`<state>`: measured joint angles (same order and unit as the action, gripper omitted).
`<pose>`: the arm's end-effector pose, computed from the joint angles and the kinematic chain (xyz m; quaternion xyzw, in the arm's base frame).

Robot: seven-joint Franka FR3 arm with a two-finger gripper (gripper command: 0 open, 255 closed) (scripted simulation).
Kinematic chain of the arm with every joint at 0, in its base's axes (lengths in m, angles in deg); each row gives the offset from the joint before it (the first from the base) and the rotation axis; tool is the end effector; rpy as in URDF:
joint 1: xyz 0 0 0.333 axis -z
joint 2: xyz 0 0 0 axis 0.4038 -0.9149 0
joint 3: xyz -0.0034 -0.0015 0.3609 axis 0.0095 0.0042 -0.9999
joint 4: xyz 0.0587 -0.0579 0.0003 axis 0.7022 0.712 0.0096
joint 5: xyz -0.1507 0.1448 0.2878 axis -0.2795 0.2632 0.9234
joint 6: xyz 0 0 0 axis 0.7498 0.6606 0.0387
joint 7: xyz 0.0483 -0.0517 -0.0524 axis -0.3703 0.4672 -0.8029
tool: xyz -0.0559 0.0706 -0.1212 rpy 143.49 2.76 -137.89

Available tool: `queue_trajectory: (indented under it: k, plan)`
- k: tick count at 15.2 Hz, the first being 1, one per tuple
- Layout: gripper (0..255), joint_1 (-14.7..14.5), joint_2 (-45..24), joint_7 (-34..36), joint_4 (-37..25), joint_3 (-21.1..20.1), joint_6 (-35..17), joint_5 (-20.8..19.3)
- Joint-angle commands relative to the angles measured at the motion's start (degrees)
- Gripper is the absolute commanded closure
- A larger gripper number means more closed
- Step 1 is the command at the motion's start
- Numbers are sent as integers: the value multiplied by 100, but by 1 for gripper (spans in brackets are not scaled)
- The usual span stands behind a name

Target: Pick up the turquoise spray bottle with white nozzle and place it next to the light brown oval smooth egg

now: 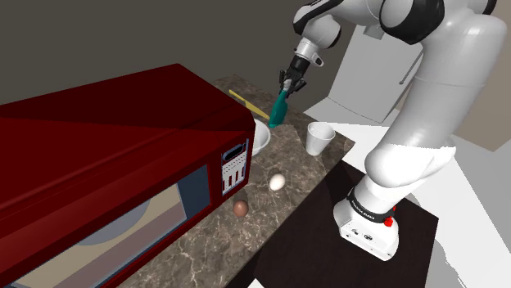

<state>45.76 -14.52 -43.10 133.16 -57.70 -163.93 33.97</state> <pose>0.4888 -0.2352 0.3749 -0.6726 0.6906 0.1859 0.1901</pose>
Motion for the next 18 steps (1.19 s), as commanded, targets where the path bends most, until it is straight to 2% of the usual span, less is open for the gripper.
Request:
queue_trajectory:
  k: [1, 18]
  plan:
    - [255, -2, 61, 62, -47, 3, 120, -31]
    - [255, 24, 513, 577, -750, 47, 1148, -215]
